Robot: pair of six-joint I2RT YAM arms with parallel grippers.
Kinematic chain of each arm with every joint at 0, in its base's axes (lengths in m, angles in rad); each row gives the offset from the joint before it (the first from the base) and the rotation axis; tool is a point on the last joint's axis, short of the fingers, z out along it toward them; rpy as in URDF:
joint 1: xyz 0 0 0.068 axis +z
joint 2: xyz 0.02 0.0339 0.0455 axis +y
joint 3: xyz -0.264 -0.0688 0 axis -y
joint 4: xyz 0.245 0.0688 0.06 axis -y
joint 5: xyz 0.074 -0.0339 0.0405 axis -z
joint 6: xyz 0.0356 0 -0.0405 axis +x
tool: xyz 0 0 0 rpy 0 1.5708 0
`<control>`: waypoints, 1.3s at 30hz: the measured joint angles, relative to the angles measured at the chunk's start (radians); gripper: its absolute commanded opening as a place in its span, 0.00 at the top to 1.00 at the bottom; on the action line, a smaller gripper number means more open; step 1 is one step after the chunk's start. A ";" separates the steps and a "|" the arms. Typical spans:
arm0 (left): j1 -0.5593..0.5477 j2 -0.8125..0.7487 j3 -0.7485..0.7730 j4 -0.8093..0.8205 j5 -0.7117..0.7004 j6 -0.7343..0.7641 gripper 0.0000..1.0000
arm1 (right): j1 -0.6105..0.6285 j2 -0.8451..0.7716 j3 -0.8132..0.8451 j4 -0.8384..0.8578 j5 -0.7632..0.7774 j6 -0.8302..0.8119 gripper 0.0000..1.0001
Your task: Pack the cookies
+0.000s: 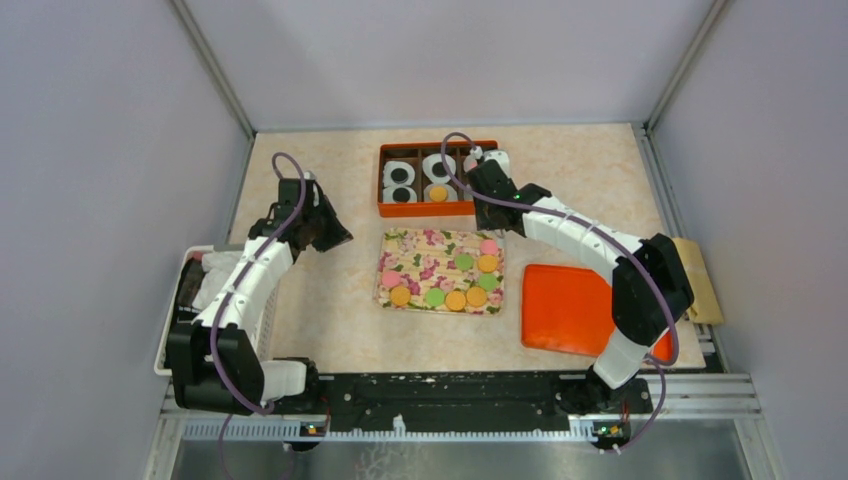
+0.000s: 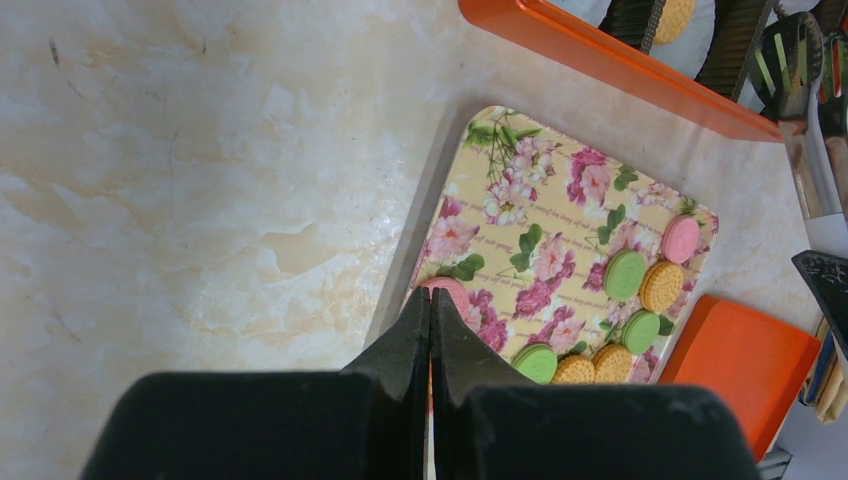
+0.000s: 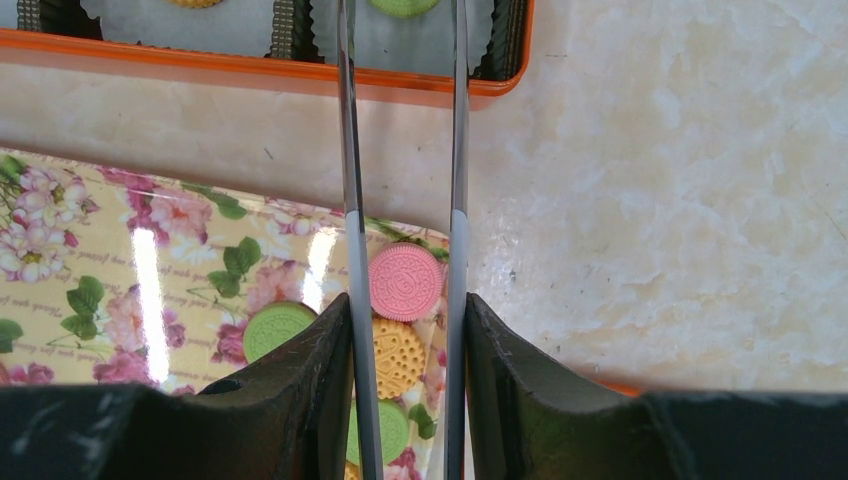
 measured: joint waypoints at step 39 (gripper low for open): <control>0.000 0.030 0.001 0.045 0.035 -0.005 1.00 | -0.266 -0.034 0.121 -0.050 0.116 -0.073 0.65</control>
